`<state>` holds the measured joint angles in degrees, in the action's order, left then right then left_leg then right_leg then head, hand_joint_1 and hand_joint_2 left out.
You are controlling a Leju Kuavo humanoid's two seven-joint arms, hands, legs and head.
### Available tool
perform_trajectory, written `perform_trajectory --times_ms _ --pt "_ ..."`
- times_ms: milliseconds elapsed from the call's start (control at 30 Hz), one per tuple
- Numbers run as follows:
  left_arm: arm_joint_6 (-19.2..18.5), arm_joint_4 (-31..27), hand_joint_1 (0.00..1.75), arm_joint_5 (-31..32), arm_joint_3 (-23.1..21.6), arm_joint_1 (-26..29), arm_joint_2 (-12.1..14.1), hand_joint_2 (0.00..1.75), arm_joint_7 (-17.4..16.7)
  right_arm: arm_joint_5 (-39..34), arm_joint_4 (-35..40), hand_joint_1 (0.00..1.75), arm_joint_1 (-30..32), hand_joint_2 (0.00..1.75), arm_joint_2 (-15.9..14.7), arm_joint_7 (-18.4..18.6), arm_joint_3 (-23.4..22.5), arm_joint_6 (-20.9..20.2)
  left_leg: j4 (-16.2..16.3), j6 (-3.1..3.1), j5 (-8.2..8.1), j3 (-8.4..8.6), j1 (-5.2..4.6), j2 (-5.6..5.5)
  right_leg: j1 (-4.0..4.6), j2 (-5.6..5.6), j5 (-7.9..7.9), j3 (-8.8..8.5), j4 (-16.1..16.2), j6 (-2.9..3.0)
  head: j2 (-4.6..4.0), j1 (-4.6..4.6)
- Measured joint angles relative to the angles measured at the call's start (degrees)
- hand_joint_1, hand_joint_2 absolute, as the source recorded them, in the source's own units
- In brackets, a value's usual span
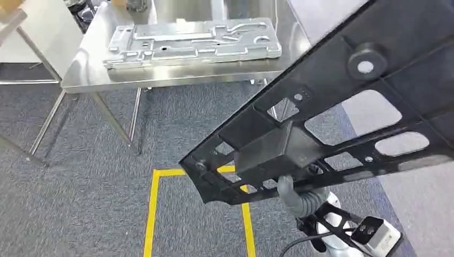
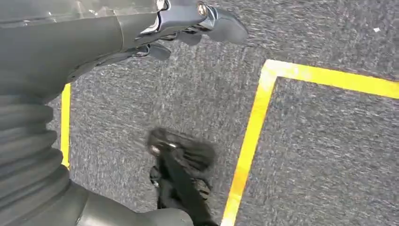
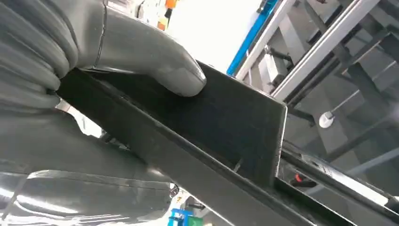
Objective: Take the parts from the cabinet and place them on the table.
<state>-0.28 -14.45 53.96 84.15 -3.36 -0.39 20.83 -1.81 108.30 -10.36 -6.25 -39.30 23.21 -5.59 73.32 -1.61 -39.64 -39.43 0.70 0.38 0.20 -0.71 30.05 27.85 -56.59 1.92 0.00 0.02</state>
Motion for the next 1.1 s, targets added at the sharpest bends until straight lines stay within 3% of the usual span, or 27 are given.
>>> perform_trajectory --times_ms 33,67,100,133,167,200,233,300,333,367,433,467,500,533,567,600,633,667,733,800,833,867,933,967,1000,1067,1100 --pt "0.02 0.00 0.00 0.04 0.00 0.02 0.00 1.75 0.00 -0.17 -0.02 1.75 0.16 1.75 0.00 0.00 0.00 0.31 -2.94 -0.02 0.44 -0.28 0.00 -0.01 0.03 -0.09 1.10 -1.59 0.00 -0.14 0.00 -0.09" --pt "0.02 0.00 0.00 0.04 0.00 0.07 0.00 1.75 0.00 -0.28 -0.09 1.75 0.27 1.75 -0.02 0.00 0.00 0.57 -5.95 0.18 2.89 -0.36 -0.03 -0.02 0.13 -0.11 2.11 -2.93 0.00 -0.22 0.00 -0.07" --pt "0.02 0.00 0.00 0.09 0.00 0.27 0.09 1.75 0.00 -0.35 -0.24 1.75 0.42 1.75 -0.07 0.00 0.00 0.63 -10.24 0.78 10.15 -0.56 -0.17 -0.07 0.20 -0.13 3.53 -4.44 0.05 -0.32 0.00 -0.18" --pt "0.02 0.00 0.00 0.13 0.00 0.58 0.24 1.75 -0.02 -0.35 -0.48 1.75 0.54 1.75 -0.22 0.00 0.00 0.68 -12.67 1.26 19.53 -1.19 -0.47 -0.15 0.32 -0.25 4.68 -5.55 -0.42 -0.47 -0.02 0.00" --pt "0.02 0.02 0.00 0.26 0.00 0.60 0.26 1.75 -0.20 -0.20 -0.63 1.75 0.78 1.75 -0.24 0.00 0.02 0.68 -12.11 1.68 17.45 -0.29 -0.75 -0.08 0.25 -0.65 5.41 -5.72 -0.02 -1.14 0.00 0.20" --pt "0.02 0.02 0.00 0.41 -0.02 0.39 0.33 1.75 -0.15 -0.04 -0.53 1.75 0.78 1.75 -0.35 0.00 0.04 0.68 -12.01 2.19 17.07 -0.13 -1.16 -0.07 -0.15 -0.71 5.91 -6.54 0.63 -1.59 -0.02 0.07" --pt "0.02 0.02 0.00 0.52 -0.09 0.08 0.44 1.75 -0.09 -0.04 -0.37 1.75 0.73 1.75 -0.35 0.00 0.04 0.68 -12.51 2.67 16.33 0.41 -1.22 -0.11 -0.11 -0.56 5.10 -6.77 -0.33 -1.95 0.00 -0.02" --pt "-0.02 0.02 0.00 0.57 -0.17 -0.38 0.66 1.75 -0.07 0.02 -0.02 1.75 0.59 1.75 -0.41 0.00 0.09 0.68 -14.06 3.23 15.70 2.41 -0.68 -0.42 -0.27 -0.28 1.99 -3.62 -6.32 -2.57 0.00 0.04" --pt "-0.04 0.02 0.00 0.59 -0.24 -0.45 0.74 1.75 -0.07 0.00 0.00 1.75 0.57 1.75 -0.44 -0.02 0.11 0.63 -14.78 3.54 15.11 3.66 -0.55 -0.38 -0.24 -0.01 0.37 -0.37 -11.37 -3.06 -0.02 0.46" --pt "-0.04 0.02 0.00 0.59 -0.28 -0.45 0.79 1.75 -0.07 -0.02 0.00 1.75 0.62 1.75 -0.46 0.00 0.11 0.68 -15.33 3.61 14.52 4.82 -0.47 -0.37 -0.38 0.01 1.09 2.95 -15.37 -3.07 0.00 0.50" --pt "-0.07 0.02 0.00 0.59 -0.31 -0.43 0.79 1.75 -0.07 -0.02 -0.02 1.75 0.85 1.75 -0.70 0.00 0.11 0.72 -16.02 3.58 13.07 7.27 -0.34 -0.46 -0.84 0.05 6.44 8.10 -18.69 -3.70 0.00 0.50" --pt "-0.07 0.02 0.00 0.59 -0.33 -0.37 0.79 1.75 -0.07 0.02 -0.02 1.75 0.88 1.75 -0.79 -0.02 0.11 0.72 -16.17 3.43 12.15 8.59 -0.20 -0.63 -0.99 0.12 9.52 9.80 -18.34 -3.95 0.00 0.48" --pt "-0.07 0.02 0.00 0.59 -0.37 -0.33 0.79 1.75 -0.07 0.09 -0.02 1.75 0.95 1.75 -0.81 -0.02 0.11 0.72 -16.18 3.24 11.17 9.86 0.01 -0.77 -1.09 0.19 11.26 10.98 -17.04 -4.30 0.00 0.52" --pt "-0.09 0.02 0.00 0.59 -0.37 -0.32 0.79 1.75 -0.09 0.24 -0.02 1.75 1.13 1.75 -0.81 0.00 0.11 0.76 -16.18 3.00 10.11 11.22 0.19 -0.91 -1.14 0.35 11.17 11.55 -14.64 -4.41 0.00 0.50" --pt "-0.09 0.02 0.00 0.59 -0.37 -0.31 0.77 1.75 -0.09 0.35 0.00 1.75 1.37 1.75 -0.81 0.00 0.11 0.74 -16.19 2.78 9.03 12.72 0.43 -1.00 -1.21 0.50 8.44 11.68 -11.05 -4.71 0.00 0.57" --pt "-0.09 0.02 0.00 0.59 -0.37 -0.26 0.74 1.75 -0.13 0.50 0.00 1.75 1.61 1.75 -0.83 0.00 0.11 0.74 -16.20 2.49 7.94 14.04 0.51 -1.00 -1.21 0.85 2.56 11.69 -7.09 -4.70 0.00 0.57" --pt "-0.04 0.04 0.00 0.59 -0.37 -0.10 0.74 1.75 -0.18 0.64 -0.09 1.75 1.88 1.75 -0.87 0.02 0.11 0.72 -16.21 2.12 6.92 14.80 0.41 -1.03 -1.13 1.37 -6.73 12.08 -3.38 -4.42 -0.02 0.83" --pt "0.00 0.04 0.00 0.57 -0.37 -0.08 0.72 1.75 -0.22 0.70 -0.15 1.75 2.08 1.75 -0.90 0.02 0.15 0.68 -16.21 1.57 5.90 15.52 0.26 -1.12 -0.87 1.66 -8.16 11.94 -3.27 -3.38 0.00 0.83" --pt "0.22 0.07 0.00 0.52 -0.37 -0.21 0.72 1.75 -0.24 0.83 0.22 1.75 2.20 1.75 -0.98 0.00 0.11 0.63 -16.43 0.63 5.67 16.70 0.19 -0.78 -0.72 1.00 -7.63 11.36 -3.08 -2.15 0.00 0.63" --pt "0.28 0.07 0.00 0.48 -0.37 -0.36 0.79 1.75 -0.24 0.88 0.53 1.75 2.00 1.75 -0.96 0.00 0.11 0.57 -13.16 0.12 7.63 15.18 0.33 -0.69 -1.10 0.75 -7.02 9.59 -2.12 -1.25 0.00 0.63" --pt "0.28 0.07 0.00 0.46 -0.37 -0.49 0.72 1.75 -0.24 0.87 0.50 1.75 2.04 1.75 -0.98 0.00 0.11 0.57 -9.62 -0.05 8.60 13.63 0.37 -0.69 -1.00 0.78 -6.51 8.51 -1.69 -0.84 0.00 0.49" --pt "0.31 0.07 0.00 0.44 -0.37 -0.62 0.66 1.75 -0.24 0.90 0.48 1.75 2.06 1.75 -0.96 -0.02 0.13 0.57 -5.30 -0.22 8.09 10.80 0.47 -0.70 -0.94 0.78 -5.97 7.60 -1.33 -0.53 0.00 0.28" --pt "0.28 0.07 0.00 0.42 -0.37 -0.51 0.66 1.75 -0.24 0.90 0.48 1.75 2.10 1.75 -0.98 0.00 0.13 0.59 0.32 -0.42 3.22 5.74 0.45 -0.70 -0.80 0.52 -4.77 6.29 -1.18 -0.34 0.00 0.26" --pt "0.22 0.07 0.00 0.44 -0.37 -0.42 0.66 1.75 -0.20 0.90 0.48 1.75 2.19 1.75 -0.98 0.00 0.13 0.65 1.17 -0.46 0.63 4.03 0.46 -0.70 -0.71 0.35 -4.13 5.53 -1.19 -0.31 0.00 0.26" --pt "0.07 0.07 0.00 0.50 -0.37 -0.31 0.66 1.75 -0.15 0.90 0.46 1.75 2.26 1.75 -1.01 0.00 0.13 0.79 0.51 -0.30 -0.73 2.93 0.46 -0.70 -0.63 0.20 -3.38 4.57 -1.19 -0.32 0.00 0.28" --pt "-0.19 0.07 0.00 0.59 -0.37 -0.24 0.66 1.75 -0.07 0.98 0.42 1.75 2.29 1.75 -1.05 0.00 0.13 1.07 -4.40 0.14 2.40 2.86 0.44 -0.70 -0.44 0.08 -2.07 2.71 -1.18 -0.36 0.00 0.26" --pt "-0.31 0.07 0.00 0.59 -0.37 -0.18 0.66 1.75 -0.04 1.05 0.42 1.75 2.29 1.75 -1.03 0.00 0.13 1.31 -9.16 0.70 7.61 3.40 0.28 -0.70 -0.26 0.11 -1.21 1.42 -1.15 -0.48 -0.02 0.26"
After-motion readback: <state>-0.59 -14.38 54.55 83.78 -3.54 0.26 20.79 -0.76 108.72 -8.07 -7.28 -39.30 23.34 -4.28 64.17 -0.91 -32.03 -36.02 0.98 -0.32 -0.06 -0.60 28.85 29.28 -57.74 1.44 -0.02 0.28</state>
